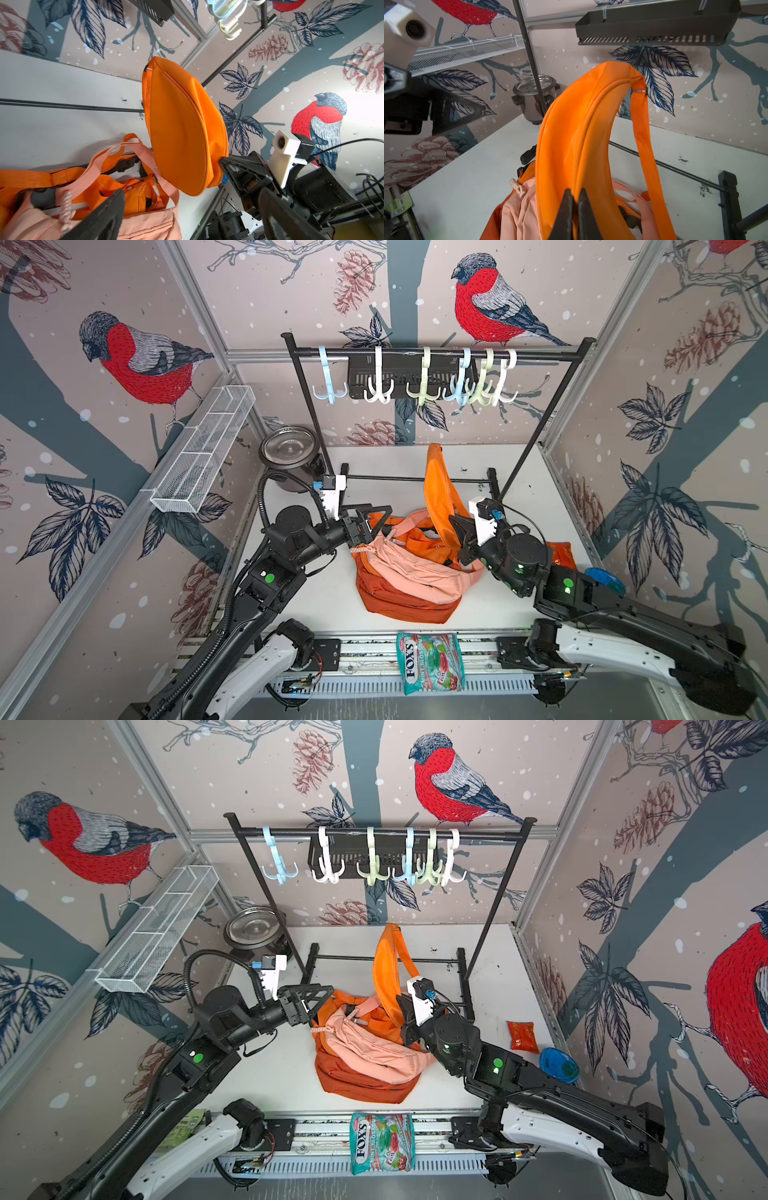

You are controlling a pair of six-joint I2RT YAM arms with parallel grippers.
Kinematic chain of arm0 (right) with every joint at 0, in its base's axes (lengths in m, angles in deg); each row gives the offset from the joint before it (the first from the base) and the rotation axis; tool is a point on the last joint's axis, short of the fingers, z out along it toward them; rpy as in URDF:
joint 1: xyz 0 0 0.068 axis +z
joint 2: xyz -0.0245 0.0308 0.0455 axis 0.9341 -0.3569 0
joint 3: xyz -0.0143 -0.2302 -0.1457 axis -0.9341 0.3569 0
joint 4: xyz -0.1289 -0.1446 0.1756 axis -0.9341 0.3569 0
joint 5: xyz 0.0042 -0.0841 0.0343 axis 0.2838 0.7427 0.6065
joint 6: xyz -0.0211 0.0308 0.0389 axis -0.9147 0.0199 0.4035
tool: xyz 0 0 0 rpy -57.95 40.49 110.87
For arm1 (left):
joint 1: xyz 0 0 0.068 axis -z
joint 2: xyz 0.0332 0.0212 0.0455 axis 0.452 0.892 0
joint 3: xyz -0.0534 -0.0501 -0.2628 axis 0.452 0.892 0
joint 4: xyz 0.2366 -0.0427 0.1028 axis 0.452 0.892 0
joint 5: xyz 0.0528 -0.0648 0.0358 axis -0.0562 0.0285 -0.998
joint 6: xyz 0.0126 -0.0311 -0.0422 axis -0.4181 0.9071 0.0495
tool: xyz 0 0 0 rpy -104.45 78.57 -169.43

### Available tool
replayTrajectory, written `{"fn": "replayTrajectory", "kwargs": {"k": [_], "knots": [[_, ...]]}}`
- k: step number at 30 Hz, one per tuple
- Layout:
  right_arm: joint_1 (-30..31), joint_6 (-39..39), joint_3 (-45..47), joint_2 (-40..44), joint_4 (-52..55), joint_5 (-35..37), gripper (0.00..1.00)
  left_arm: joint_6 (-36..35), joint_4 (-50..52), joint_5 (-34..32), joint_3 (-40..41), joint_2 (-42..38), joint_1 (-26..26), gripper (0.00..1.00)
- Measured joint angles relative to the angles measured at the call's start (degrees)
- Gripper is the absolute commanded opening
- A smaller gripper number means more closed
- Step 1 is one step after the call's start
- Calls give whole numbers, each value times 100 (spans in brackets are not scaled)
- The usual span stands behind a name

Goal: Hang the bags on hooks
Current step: Pick up the bag from the bag.

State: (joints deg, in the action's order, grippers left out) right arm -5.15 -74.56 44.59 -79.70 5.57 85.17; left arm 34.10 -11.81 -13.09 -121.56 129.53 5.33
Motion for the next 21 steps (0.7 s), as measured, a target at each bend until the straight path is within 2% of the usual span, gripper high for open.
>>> {"fn": "replayTrajectory", "kwargs": {"k": [6, 10, 13, 19, 21], "knots": [[15, -59, -74, -267, -289, -103, 3, 116, -621, -74, -138, 970, 957, 99], [240, -68, -74, -420, -468, -107, 3, 116, -960, -186, -505, 1543, 1126, 97], [511, -166, -118, -649, -557, 63, 3, 92, -979, -302, -826, 1851, 1198, 89], [931, -389, -304, -1150, -669, 608, 4, -140, -898, -538, -1152, 2146, 1305, 43], [960, -472, -356, -1237, -671, 704, 4, -219, -820, -614, -1187, 2142, 1325, 33]]}}
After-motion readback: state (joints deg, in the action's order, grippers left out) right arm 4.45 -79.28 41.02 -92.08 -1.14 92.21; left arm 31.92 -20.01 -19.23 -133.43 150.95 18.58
